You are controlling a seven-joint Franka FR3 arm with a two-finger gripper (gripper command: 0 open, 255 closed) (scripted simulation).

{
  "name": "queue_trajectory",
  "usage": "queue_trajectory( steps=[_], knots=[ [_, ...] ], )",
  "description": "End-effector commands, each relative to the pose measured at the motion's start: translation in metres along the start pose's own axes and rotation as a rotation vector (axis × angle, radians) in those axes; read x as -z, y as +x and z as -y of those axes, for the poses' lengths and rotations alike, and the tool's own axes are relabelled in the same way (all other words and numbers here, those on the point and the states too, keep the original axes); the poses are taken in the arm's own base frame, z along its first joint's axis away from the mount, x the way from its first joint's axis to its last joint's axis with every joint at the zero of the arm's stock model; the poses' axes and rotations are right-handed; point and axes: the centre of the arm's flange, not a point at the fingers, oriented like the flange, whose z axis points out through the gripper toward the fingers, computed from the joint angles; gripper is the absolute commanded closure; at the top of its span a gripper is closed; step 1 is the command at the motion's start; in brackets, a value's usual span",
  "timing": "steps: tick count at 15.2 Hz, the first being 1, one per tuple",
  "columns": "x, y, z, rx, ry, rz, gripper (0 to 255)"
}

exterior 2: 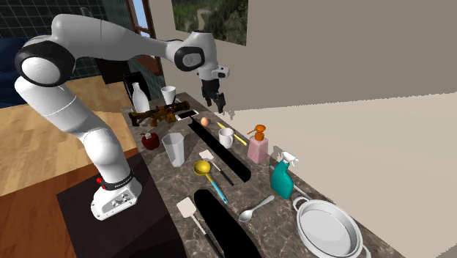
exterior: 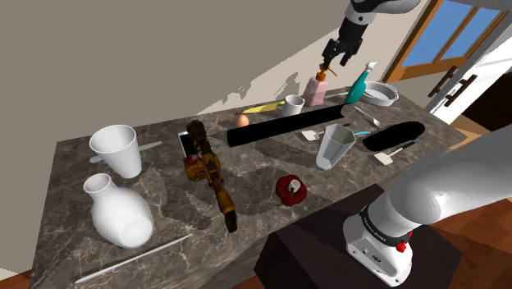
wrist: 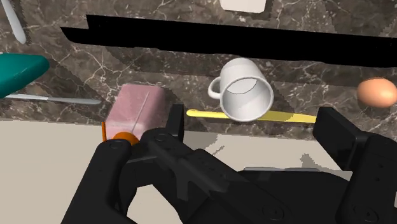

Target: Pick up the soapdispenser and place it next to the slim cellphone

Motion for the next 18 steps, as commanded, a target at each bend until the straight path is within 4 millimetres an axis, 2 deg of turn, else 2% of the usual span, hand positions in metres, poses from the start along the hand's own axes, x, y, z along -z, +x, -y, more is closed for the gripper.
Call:
queue_trajectory(
  steps=[1, 14, 18],
  knots=[
    [-0.011, 0.014, -0.022, -0.007, -0.001, 0.002, 0],
    [-0.088, 0.096, -0.153, -0.054, 0.002, 0.017, 0],
    [-0.105, 0.096, -0.155, -0.054, 0.002, 0.018, 0]
  ],
)
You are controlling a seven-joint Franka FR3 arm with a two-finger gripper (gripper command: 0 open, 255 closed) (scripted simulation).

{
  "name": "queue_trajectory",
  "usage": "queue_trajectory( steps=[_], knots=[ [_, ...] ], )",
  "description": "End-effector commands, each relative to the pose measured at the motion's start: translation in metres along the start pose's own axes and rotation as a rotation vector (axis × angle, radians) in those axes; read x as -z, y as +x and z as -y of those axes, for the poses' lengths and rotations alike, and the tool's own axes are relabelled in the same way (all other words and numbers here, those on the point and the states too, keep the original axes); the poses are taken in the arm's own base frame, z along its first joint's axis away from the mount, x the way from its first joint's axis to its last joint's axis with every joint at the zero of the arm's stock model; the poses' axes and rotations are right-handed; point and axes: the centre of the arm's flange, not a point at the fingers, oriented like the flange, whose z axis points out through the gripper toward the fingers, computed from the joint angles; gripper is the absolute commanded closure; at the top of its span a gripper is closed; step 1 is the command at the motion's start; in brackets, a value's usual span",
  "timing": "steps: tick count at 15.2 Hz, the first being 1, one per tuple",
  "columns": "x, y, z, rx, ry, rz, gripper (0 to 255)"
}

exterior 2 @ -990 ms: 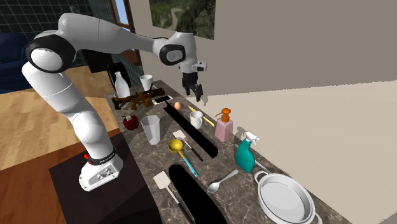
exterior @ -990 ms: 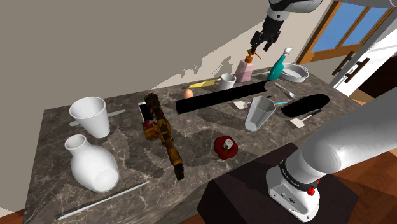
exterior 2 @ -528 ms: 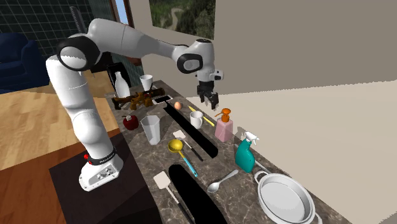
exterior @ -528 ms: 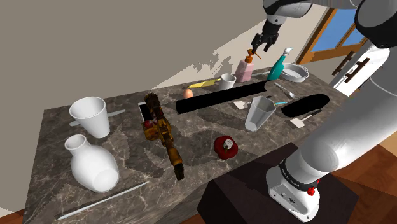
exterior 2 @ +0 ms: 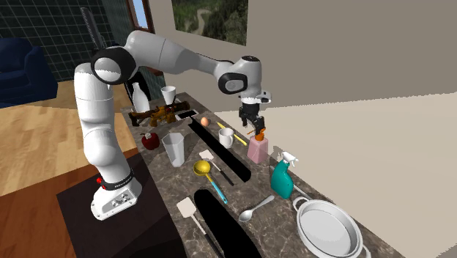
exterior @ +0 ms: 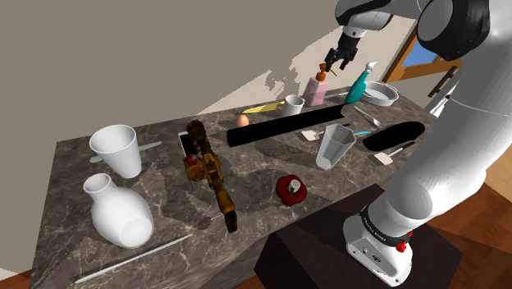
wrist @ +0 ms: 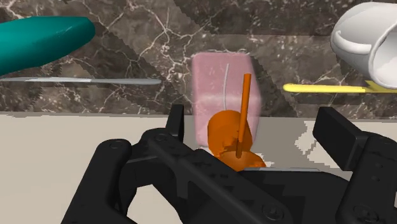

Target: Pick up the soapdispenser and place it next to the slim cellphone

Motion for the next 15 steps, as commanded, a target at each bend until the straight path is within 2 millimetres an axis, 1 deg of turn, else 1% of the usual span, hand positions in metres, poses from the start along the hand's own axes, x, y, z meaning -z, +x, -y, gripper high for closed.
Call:
queue_trajectory(
  steps=[1, 3, 4, 12, 13, 15],
  knots=[
    [-0.011, 0.001, -0.002, 0.000, 0.000, 0.000, 0],
    [-0.022, 0.001, -0.002, 0.000, 0.000, 0.000, 0],
    [-0.030, 0.001, -0.002, 0.000, 0.000, 0.000, 0],
    [-0.030, 0.001, -0.002, 0.000, 0.000, 0.000, 0],
    [-0.030, 0.001, -0.002, 0.000, 0.000, 0.000, 255],
    [-0.030, 0.001, -0.002, 0.000, 0.000, 0.000, 255]
  ],
)
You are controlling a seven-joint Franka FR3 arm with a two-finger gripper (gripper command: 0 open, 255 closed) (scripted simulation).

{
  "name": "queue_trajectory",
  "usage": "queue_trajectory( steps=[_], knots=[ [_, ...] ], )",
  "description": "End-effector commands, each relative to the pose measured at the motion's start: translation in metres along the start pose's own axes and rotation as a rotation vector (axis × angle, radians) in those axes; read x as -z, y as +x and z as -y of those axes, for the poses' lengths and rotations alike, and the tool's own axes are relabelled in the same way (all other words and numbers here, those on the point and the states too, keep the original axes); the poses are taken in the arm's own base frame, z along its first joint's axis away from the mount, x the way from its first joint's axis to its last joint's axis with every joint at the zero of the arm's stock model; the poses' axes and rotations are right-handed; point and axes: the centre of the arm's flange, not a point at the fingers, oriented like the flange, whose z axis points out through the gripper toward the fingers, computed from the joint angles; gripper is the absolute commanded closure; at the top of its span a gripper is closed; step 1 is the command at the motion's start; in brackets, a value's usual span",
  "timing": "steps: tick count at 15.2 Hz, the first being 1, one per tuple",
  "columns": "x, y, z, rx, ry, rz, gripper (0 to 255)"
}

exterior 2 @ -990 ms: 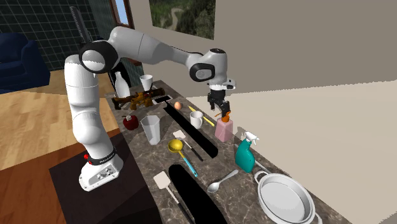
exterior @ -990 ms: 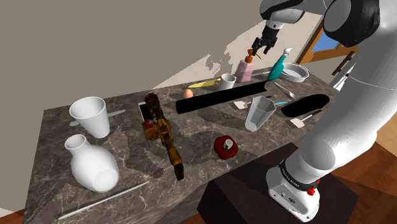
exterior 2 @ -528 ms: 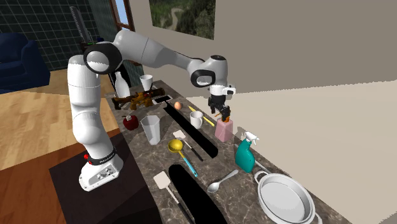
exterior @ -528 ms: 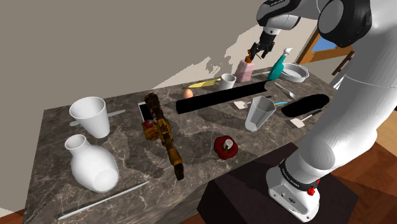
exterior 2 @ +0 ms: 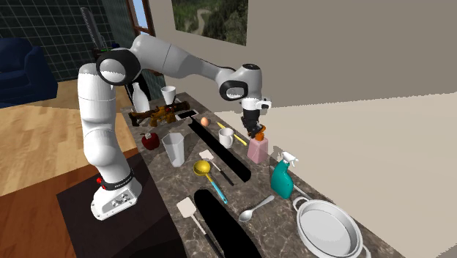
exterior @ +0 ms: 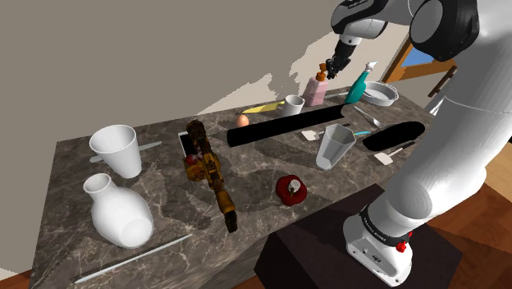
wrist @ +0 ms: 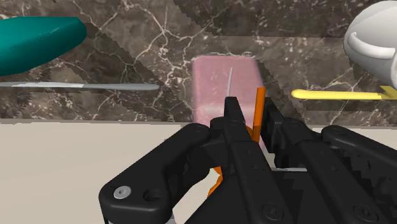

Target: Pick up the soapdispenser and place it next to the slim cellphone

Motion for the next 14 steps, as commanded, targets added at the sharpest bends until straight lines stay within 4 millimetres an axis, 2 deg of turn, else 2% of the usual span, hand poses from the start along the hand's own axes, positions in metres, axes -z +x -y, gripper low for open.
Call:
queue_trajectory(
  steps=[1, 7, 14],
  knots=[
    [0.000, 0.000, 0.000, 0.000, 0.000, 0.000, 255],
    [0.000, 0.000, 0.000, 0.000, 0.000, 0.000, 255],
    [0.037, 0.004, 0.000, 0.000, 0.000, 0.000, 255]
  ],
)
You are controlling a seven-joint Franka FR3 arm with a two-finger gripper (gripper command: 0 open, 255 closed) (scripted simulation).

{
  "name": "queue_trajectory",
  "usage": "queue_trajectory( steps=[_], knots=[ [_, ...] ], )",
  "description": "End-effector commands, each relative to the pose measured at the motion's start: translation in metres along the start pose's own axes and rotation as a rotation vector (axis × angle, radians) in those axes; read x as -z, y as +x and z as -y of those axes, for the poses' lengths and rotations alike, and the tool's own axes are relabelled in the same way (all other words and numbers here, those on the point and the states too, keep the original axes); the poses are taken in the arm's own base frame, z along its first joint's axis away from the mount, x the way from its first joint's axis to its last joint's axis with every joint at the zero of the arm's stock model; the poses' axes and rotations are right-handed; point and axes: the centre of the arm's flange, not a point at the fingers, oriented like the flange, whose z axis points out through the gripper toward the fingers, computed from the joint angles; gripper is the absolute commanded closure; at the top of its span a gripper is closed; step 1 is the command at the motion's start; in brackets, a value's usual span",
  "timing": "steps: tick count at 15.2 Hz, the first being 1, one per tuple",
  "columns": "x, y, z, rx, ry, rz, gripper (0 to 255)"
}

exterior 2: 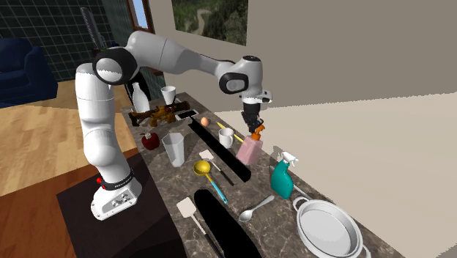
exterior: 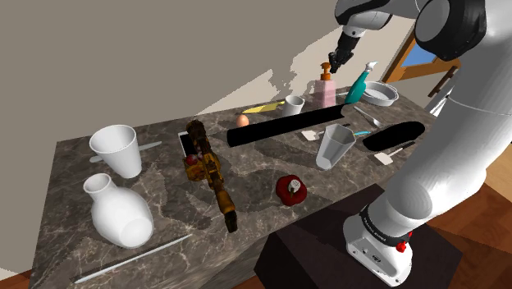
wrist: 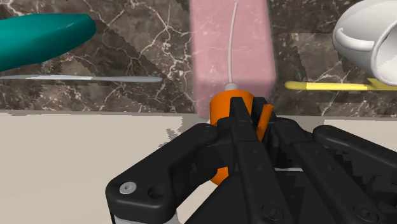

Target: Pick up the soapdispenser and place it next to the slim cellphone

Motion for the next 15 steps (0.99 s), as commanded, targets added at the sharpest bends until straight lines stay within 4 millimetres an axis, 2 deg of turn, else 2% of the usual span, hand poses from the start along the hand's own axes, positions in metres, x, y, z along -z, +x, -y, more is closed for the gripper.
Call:
queue_trajectory(
  steps=[1, 15],
  knots=[
    [0.012, 0.002, 0.000, 0.000, 0.000, 0.000, 255],
    [0.085, 0.009, -0.001, 0.000, 0.000, 0.000, 255]
  ],
)
